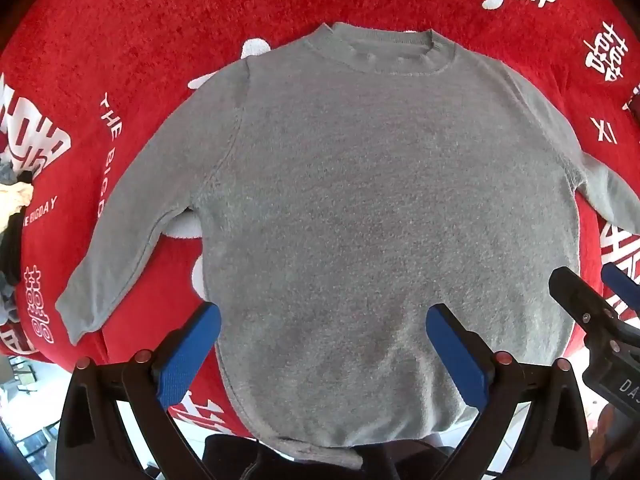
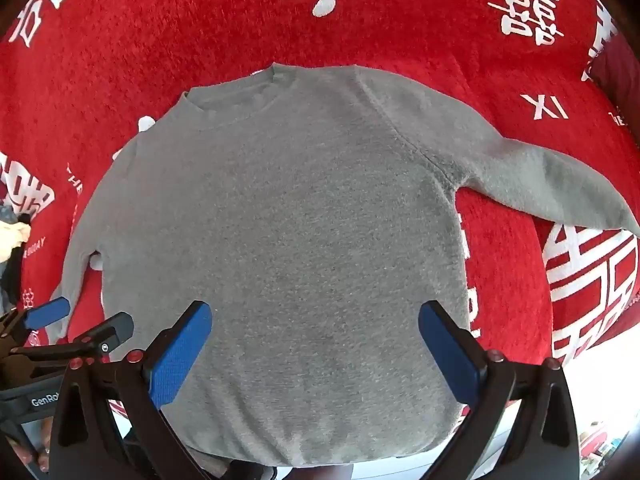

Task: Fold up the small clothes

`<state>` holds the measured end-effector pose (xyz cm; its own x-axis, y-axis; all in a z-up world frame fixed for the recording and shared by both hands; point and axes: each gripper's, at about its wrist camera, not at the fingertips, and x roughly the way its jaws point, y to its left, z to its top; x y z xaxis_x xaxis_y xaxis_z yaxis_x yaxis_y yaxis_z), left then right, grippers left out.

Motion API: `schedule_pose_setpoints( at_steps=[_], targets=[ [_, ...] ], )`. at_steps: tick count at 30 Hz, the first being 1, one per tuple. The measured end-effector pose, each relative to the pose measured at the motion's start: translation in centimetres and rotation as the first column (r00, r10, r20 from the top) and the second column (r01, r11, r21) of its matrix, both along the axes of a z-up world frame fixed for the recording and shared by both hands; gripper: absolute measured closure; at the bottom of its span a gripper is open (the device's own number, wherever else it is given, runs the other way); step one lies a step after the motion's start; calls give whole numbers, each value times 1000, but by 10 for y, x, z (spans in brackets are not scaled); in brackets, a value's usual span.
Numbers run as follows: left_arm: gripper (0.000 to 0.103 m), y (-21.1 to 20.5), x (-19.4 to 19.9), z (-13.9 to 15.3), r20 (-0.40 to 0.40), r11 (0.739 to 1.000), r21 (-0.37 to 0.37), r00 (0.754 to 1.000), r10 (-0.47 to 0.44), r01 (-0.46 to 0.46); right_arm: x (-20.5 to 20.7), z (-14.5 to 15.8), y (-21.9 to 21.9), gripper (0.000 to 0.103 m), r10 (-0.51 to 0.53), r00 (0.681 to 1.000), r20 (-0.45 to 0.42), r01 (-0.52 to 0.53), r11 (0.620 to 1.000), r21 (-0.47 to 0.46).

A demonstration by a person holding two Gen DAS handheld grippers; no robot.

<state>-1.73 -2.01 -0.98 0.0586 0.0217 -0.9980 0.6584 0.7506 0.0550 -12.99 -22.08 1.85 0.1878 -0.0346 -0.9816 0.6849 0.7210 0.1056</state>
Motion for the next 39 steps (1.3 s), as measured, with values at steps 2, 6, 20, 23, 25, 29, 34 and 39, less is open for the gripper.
schedule_pose_setpoints(
  at_steps=[2,6,20,23,25,29,34,39],
  targets=[
    [0,1,0,-1,0,1000,0,1000,1,-1,1,0,-1,0,2,1000,-2,-2,1000,1],
    [0,3,2,-3,-2,1000,4,1000,17,-17,8,0,-7,0,6,1000,-10,-6,1000,2],
    [0,8,6,-5,-3,1000,-4,1000,28,-28,8,-8,9,0,34,999,-6,-34,999,-17],
    [0,10,8,-5,-2,999,-7,999,32,-32,9,-9,11,0,40,999,-31,-41,999,-36],
    [0,11,9,-5,0,999,-7,999,34,-34,10,-10,11,0,45,996,-75,-50,997,-63],
    [0,16,11,-5,3,999,-14,999,39,-39,13,-11,13,0,60,993,-98,-65,996,-55],
    [0,23,15,-3,15,999,-18,999,41,-41,18,-11,18,0,69,995,-71,-72,996,-45],
    [0,29,20,-1,19,998,-23,998,53,-52,22,-9,19,0,71,996,-46,-74,995,-64]
  ],
)
